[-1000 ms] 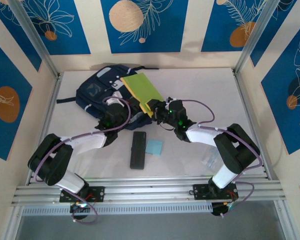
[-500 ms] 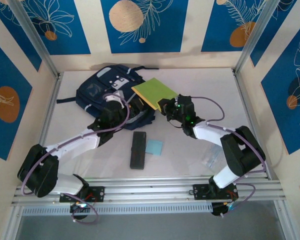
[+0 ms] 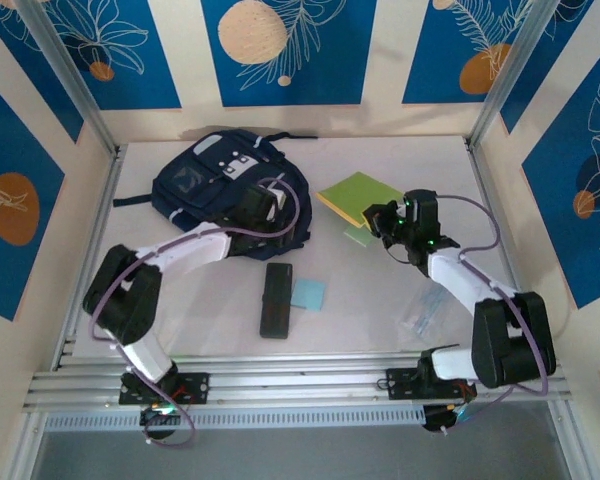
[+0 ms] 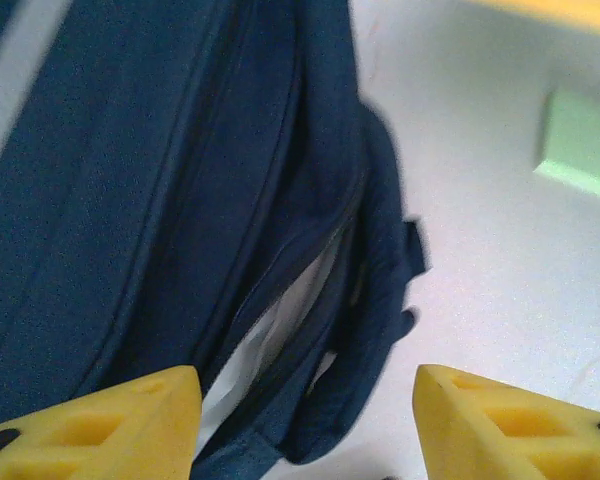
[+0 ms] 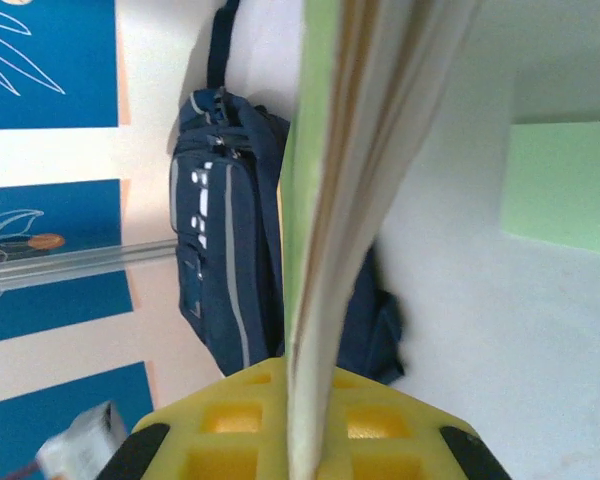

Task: Pack the student bag
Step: Open the student bag at the top-left of the table.

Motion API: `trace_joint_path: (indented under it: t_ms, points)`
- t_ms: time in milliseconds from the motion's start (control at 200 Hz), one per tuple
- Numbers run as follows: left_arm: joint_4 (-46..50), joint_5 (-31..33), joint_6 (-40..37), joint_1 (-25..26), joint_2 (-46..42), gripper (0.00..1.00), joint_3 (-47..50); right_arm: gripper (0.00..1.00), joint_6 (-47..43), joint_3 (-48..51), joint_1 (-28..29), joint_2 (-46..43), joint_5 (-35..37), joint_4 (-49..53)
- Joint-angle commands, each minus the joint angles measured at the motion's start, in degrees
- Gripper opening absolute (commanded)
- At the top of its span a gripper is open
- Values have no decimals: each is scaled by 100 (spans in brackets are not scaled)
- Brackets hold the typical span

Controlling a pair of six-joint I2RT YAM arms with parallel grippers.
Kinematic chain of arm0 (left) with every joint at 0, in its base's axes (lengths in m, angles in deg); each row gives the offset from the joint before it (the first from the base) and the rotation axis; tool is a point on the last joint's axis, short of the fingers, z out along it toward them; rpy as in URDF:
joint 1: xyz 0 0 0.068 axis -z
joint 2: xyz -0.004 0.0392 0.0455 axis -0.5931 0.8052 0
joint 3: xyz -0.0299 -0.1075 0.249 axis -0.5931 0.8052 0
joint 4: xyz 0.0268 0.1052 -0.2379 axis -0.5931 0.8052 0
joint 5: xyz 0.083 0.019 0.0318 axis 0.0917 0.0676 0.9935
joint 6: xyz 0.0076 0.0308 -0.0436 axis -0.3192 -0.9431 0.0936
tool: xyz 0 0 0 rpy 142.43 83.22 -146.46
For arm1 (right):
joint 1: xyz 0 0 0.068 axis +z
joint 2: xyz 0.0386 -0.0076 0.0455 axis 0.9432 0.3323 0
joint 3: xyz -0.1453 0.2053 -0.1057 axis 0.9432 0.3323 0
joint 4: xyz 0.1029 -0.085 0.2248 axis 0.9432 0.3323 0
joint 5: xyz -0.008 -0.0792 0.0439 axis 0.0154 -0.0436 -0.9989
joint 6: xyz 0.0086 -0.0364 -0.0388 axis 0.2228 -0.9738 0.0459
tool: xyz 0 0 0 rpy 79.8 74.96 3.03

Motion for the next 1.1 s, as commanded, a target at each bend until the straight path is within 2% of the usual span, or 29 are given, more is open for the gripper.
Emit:
trace_joint_path:
  t_ms: [0, 185, 320, 435, 595, 760, 995, 1035, 1095]
  points:
    - [572, -54, -421, -124, 274, 57, -303, 0, -622, 65, -113, -535, -248, 567]
    - [741, 245, -420, -282, 593, 55, -518, 0, -919, 191, -249, -1153, -102, 1088]
    - [967, 143, -559, -296, 503, 58, -725, 0, -936, 276, -319, -1473, -17, 1202]
    - [1177, 38, -618, -293, 281, 60, -899, 0, -954, 272, -361, -1554, -8, 1243]
    - [1252, 334, -835, -309, 257, 61, -956, 0, -903, 283, -369, -1465, -88, 1174]
    - [1324, -105, -846, -319, 609, 56, -1003, 0, -882, 305, -376, -1420, -110, 1133]
    - [1310, -112, -919, -319, 974, 43, -1003, 0, -875, 331, -378, -1446, -53, 1124]
    - [1311, -65, -934, -321, 1029, 34, -1023, 0, -875, 331, -378, -1451, -58, 1121]
    - [1335, -9, -933, -340, 1076, 12, -1082, 0, -913, 315, -378, -1464, -84, 1121]
